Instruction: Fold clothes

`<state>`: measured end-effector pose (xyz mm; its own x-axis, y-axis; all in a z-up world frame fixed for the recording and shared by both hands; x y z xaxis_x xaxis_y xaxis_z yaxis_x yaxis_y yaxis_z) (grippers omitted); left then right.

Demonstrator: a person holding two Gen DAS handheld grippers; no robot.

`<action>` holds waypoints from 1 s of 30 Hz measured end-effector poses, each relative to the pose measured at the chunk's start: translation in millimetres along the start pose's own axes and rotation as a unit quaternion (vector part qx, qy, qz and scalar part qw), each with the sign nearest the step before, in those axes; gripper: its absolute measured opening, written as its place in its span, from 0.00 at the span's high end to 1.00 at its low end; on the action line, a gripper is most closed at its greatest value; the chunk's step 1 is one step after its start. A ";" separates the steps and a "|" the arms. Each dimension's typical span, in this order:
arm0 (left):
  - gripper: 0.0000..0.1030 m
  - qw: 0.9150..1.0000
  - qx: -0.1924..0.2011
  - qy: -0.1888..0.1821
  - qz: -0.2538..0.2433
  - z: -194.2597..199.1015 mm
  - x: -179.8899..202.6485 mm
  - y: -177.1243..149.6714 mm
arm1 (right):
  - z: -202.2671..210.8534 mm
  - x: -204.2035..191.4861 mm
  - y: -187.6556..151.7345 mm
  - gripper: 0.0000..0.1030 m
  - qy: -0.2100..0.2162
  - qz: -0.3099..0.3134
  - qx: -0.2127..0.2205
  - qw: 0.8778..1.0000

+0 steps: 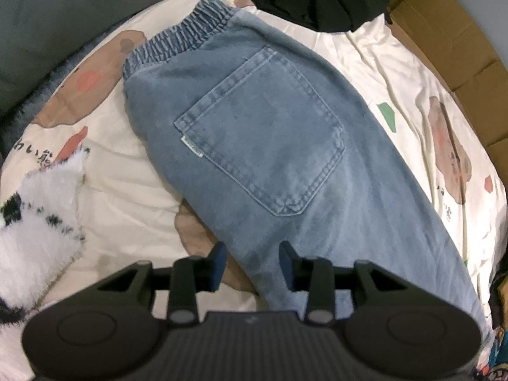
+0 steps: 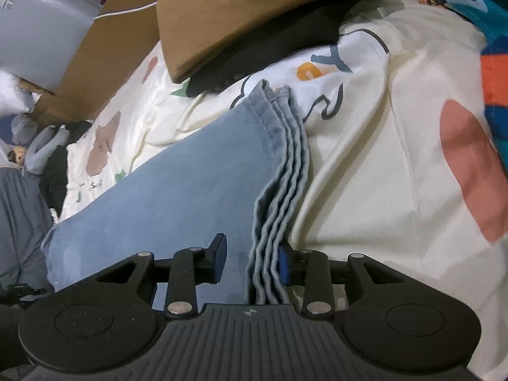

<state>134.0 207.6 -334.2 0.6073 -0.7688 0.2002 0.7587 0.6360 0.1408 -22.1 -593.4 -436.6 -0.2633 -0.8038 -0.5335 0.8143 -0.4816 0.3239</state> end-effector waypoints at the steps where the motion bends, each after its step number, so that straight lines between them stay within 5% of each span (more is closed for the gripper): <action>1: 0.62 1.000 0.000 0.001 -0.001 0.0 -0.1 0.1 | -1.6 -1.2 3.2 0.66 -0.005 0.004 0.003 1.000; 12: 0.61 1.000 -0.009 0.010 -0.003 -6.3 -5.6 -2.2 | -17.8 -4.8 16.0 0.60 -0.043 0.024 -0.011 0.999; 17: 0.61 1.000 -0.005 0.008 -0.008 -5.8 -7.4 -1.1 | -23.4 18.2 14.4 0.60 0.008 -0.037 -0.021 0.999; 19: 0.61 1.000 -0.001 0.012 -0.017 -4.5 -5.4 2.7 | -26.9 23.2 14.5 0.69 0.025 -0.052 -0.028 0.998; 20: 0.61 1.000 0.001 0.013 -0.021 -3.9 -4.4 4.6 | -27.8 21.8 15.1 0.86 0.019 -0.041 -0.034 0.998; 21: 0.61 1.000 0.007 0.013 -0.026 -2.3 -3.4 8.0 | -28.5 20.1 15.8 0.89 0.014 -0.030 -0.040 0.999; 30: 0.63 0.996 0.074 -0.002 -0.041 -11.6 11.9 51.9 | -14.9 -1.6 27.9 0.91 -0.013 0.014 -0.055 0.998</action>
<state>183.4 230.7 -335.8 0.5433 -0.8186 0.1863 0.7624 0.5740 0.2987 8.7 -600.3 -438.3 -0.2515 -0.8265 -0.5036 0.8732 -0.4182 0.2503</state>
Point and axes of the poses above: each gripper's, at about its wrist camera, not at the fingertips, and z roughly against the way its jaws point, x to its right, y to its top, the point moved 2 cm from there along -z, roughly the way its jaws point, and after that the axes turned 6 degrees about z, right-handed, at the moved point
